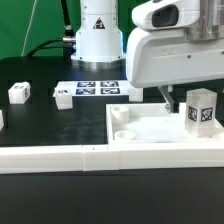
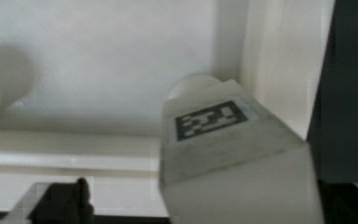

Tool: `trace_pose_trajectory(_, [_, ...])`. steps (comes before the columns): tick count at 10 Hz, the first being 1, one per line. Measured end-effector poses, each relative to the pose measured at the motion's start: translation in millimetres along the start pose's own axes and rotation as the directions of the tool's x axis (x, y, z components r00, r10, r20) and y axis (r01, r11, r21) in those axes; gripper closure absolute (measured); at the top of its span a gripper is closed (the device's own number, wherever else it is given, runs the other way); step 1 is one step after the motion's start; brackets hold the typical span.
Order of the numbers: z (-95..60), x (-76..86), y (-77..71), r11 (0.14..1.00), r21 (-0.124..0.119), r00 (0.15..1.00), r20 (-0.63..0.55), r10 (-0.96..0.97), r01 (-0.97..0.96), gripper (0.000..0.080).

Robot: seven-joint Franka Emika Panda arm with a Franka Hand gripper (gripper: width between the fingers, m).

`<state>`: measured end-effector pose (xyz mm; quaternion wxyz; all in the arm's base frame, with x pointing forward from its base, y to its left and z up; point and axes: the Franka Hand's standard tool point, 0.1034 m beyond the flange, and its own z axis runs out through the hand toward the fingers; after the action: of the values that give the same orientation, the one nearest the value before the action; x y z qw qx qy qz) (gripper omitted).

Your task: Assemble one leg

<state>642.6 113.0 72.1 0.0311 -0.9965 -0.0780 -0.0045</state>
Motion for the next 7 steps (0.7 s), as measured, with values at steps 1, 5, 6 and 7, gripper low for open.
trace_pose_trajectory(1, [0.0,0.0,-0.4,1.000,0.001,1.000,0.000,0.015,-0.015,0.0290])
trace_pose_trajectory(5, [0.1,0.0,-0.4,0.998,0.001,0.998,0.000,0.060,-0.060,0.0509])
trace_pose_trajectory(6, [0.7,-0.6,-1.6,0.988,0.006,0.988,0.001,0.155,-0.155,0.0509])
trace_pose_trajectory(7, [1.5,-0.8,-2.7,0.958,0.009,0.958,-0.002,0.287,-0.287,0.0509])
